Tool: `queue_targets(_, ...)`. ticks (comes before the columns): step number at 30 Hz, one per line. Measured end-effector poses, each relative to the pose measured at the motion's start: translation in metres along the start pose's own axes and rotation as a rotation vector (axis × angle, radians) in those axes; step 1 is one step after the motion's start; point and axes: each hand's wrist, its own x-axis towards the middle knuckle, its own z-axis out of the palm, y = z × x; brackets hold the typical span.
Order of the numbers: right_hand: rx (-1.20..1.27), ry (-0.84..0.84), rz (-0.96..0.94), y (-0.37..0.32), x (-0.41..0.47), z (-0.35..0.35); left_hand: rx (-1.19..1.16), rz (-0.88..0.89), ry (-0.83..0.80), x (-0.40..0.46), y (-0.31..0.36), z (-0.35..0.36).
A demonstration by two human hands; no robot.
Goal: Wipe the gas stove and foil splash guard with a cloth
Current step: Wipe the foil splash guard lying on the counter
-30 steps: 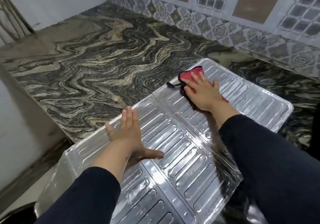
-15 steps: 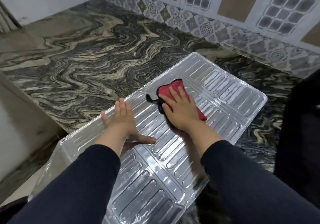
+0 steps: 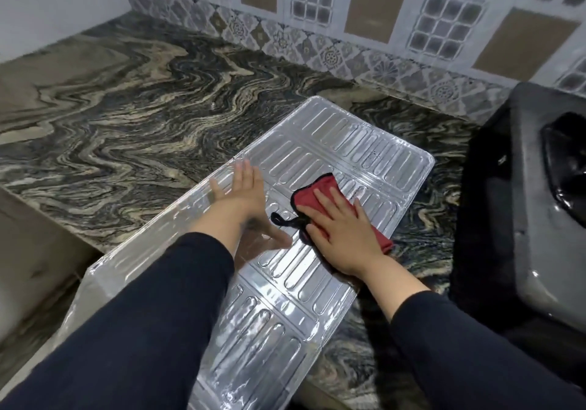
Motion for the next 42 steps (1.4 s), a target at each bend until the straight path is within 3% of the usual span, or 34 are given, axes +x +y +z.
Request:
queue_targets(9,0.034,0.006,0.093,0.016,0.018,-0.005,0.108,0.023,-0.104,0.016,0.009,0.007)
queue_targets(23,-0.031,0.078,0.421,0.159,0.122,-0.044,0.087,0.035,-0.122,0.028,0.006,0.012)
queue_targets(28,0.038,0.063,0.500,0.116,0.104,-0.034,0.068,0.054,-0.085,0.028,0.004,0.013)
queue_targets(34,0.076,0.047,0.324,0.014,0.029,-0.001,0.047,0.054,-0.062,0.026,0.005,0.014)
queue_targets(38,0.115,-0.019,0.223,-0.008,-0.006,-0.001,0.007,0.058,-0.032,0.021,0.002,0.014)
queue_targets(40,0.216,0.045,0.222,0.000,-0.014,-0.016,0.019,0.075,-0.015,0.016,0.004,0.015)
queue_targets(42,0.279,0.215,0.334,0.008,-0.021,-0.031,-0.033,0.142,0.023,0.014,0.014,0.010)
